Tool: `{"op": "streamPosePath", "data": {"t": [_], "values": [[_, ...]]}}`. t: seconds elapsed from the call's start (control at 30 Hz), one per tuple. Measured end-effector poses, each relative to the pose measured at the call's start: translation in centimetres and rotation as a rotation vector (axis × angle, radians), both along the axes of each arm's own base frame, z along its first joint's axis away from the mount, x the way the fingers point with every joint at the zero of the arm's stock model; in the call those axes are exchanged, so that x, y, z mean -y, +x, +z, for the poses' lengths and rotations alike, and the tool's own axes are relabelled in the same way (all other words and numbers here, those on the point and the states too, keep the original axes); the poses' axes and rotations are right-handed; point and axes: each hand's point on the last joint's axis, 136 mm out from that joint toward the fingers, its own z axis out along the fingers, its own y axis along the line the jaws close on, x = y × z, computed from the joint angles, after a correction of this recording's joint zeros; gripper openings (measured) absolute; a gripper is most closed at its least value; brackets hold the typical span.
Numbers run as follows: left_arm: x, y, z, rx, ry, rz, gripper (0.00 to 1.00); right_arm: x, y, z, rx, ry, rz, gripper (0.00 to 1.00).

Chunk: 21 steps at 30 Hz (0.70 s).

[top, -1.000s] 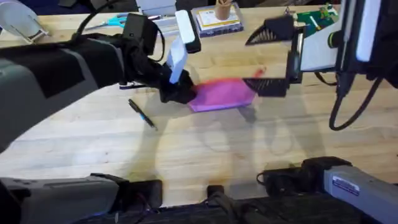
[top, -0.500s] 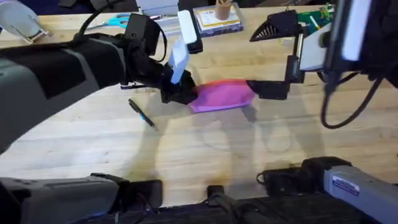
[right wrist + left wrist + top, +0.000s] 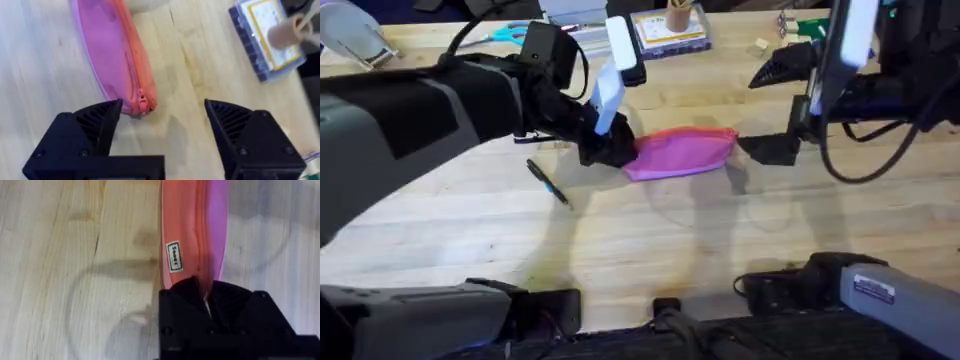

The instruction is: Unzip the bag, pick up the pens from the table one at a time and place them inside, then zip the bag closed.

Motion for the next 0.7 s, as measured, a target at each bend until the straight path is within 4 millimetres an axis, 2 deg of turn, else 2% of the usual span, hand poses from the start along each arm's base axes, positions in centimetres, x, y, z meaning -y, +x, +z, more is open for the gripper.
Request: {"op": "streamPosePath", "data": {"t": [0.37,0.57,0.6,0.7], "values": [[0.0,0.0,0.0,0.000,0.000,0.000,0.099,1.7,0.4,0.8,-0.293,0.335,-0.390,0.997],[0.0,0.0,0.0,0.000,0.000,0.000,0.099,3.5,0.6,0.9,-0.518,0.553,-0.710,0.997],[0.0,0.0,0.0,0.000,0.000,0.000,0.099,3.7,0.6,0.9,-0.685,0.699,-0.896,0.997],[0.0,0.0,0.0,0.000,0.000,0.000,0.099,3.7,0.5,0.9,-0.751,0.757,-0.962,0.997]]}}
